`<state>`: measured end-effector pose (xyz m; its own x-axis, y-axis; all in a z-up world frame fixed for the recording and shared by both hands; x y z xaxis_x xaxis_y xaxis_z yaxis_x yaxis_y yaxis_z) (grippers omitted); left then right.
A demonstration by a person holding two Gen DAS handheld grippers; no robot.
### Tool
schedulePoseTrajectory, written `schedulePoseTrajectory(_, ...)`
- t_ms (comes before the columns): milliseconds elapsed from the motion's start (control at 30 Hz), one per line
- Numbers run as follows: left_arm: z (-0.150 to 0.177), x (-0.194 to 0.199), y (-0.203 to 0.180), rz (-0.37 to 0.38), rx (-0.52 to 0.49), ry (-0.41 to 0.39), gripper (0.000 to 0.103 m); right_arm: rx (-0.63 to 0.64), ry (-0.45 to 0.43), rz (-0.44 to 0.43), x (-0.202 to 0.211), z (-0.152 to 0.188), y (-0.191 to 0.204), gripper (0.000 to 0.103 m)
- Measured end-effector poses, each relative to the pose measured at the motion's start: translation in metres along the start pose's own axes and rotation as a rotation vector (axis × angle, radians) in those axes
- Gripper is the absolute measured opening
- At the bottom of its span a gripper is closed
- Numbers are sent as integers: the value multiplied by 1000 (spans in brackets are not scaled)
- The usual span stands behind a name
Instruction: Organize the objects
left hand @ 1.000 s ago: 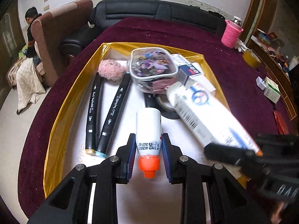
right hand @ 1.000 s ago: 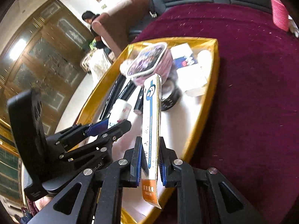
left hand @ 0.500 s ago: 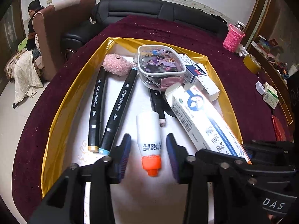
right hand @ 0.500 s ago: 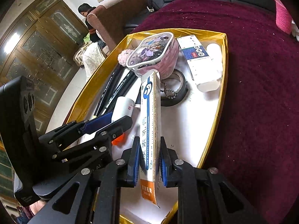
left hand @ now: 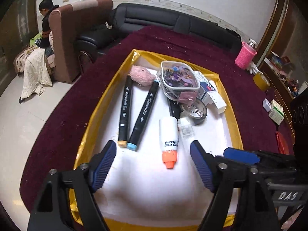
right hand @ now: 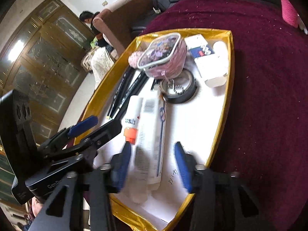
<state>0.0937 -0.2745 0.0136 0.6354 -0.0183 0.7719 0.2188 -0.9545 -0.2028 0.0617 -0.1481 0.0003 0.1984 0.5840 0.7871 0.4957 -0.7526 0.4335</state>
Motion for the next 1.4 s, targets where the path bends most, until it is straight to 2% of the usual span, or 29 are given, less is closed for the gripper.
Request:
schedulePoseTrajectory(67, 1, 7, -1, -7, 2, -18, 87, -8, -40, -21, 10, 0, 0, 71)
schedulePoseTrajectory(100, 2, 11, -3, -11, 1, -27, 88, -10, -60, -14, 14, 0, -1, 80)
schedulePoseTrajectory(200, 4, 18, -10, -23, 9, -46, 88, -21, -124, -32, 28, 0, -5, 91)
schedulePoseTrajectory(267, 5, 23, -20, -39, 3, -68, 89, -39, -173, -28, 40, 0, -8, 94)
schedulePoseTrajectory(433, 4, 39, -55, -106, -105, -159, 91, -47, -290, 18, 73, 5, -20, 98)
schedulePoseTrajectory(600, 3, 54, -86, -132, -188, -230, 95, -13, -411, 153, 110, 7, -37, 102)
schedulePoseTrajectory(900, 5, 52, -117, -169, -244, -226, 96, 158, -641, 476, 177, 21, -48, 103)
schedulePoseTrajectory(1000, 7, 48, -125, -160, -254, -213, 96, 142, -662, 517, 182, 24, -60, 103)
schedulePoseTrajectory(1233, 13, 43, -141, -168, -300, -197, 96, -28, -596, 453, 176, 26, -107, 103)
schedulePoseTrajectory(1400, 14, 38, -150, -166, -314, -183, 96, -88, -599, 438, 183, 30, -127, 103)
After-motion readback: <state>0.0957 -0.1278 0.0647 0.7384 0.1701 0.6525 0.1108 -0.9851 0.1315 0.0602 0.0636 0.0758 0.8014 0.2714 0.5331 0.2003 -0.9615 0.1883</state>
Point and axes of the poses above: each gripper's, at about its wrist camera, not at the fingertips, and x roughly against the way its jaws point, y to its left, z to its underside, the point moved 5 cm from there along -x, roughly the way its jaws point, and after that the axes turned 2 degrees about z, right-handed, at the moved point
